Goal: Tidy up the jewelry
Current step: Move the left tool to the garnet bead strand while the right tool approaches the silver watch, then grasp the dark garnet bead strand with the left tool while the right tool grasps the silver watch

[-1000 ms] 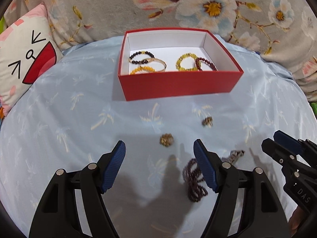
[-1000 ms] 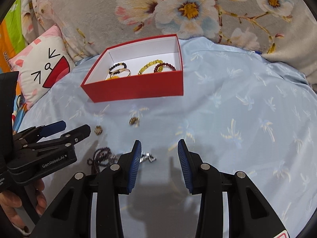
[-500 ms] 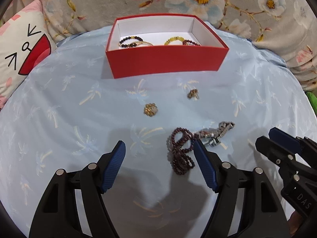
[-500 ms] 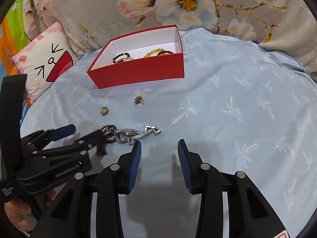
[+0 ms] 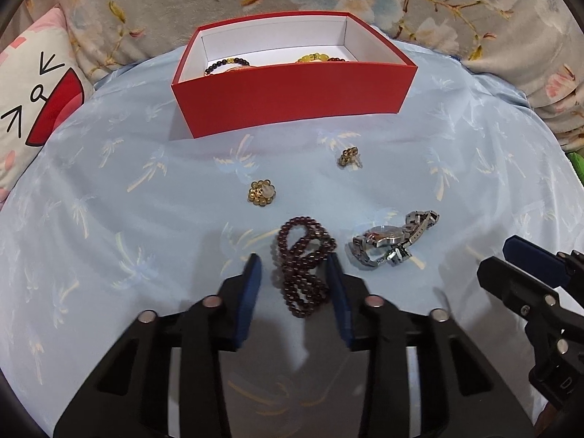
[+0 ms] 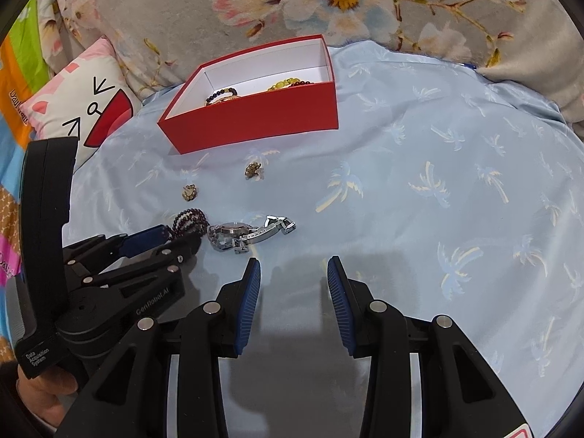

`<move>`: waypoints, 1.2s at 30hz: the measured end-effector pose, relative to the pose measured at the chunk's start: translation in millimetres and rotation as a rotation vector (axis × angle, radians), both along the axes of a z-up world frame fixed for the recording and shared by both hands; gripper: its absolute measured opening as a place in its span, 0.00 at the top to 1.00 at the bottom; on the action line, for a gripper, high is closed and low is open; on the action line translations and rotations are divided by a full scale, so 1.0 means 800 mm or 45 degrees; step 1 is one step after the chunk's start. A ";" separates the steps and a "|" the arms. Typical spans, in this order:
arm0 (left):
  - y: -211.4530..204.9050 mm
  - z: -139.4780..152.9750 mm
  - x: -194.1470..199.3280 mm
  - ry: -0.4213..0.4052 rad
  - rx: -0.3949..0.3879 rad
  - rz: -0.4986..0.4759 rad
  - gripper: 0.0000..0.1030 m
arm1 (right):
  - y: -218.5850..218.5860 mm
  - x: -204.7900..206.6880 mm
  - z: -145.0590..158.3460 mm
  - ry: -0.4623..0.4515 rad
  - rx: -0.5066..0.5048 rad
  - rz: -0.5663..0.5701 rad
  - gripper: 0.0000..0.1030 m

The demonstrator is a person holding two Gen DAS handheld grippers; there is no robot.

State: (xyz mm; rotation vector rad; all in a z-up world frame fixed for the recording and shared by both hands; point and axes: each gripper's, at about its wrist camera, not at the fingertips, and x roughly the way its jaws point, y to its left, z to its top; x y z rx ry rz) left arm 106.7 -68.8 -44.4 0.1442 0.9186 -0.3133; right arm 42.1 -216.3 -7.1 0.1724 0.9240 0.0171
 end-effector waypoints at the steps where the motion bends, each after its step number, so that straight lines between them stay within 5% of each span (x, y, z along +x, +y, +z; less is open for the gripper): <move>1: 0.001 0.000 0.001 -0.001 0.005 -0.001 0.81 | 0.002 0.001 -0.001 0.002 -0.003 0.003 0.63; 21: 0.040 0.002 0.007 0.030 -0.021 0.066 0.87 | 0.035 0.102 -0.014 0.025 0.006 0.164 0.63; 36: 0.042 0.003 0.007 0.035 -0.036 0.076 0.87 | 0.043 0.029 -0.024 0.069 0.044 0.207 0.62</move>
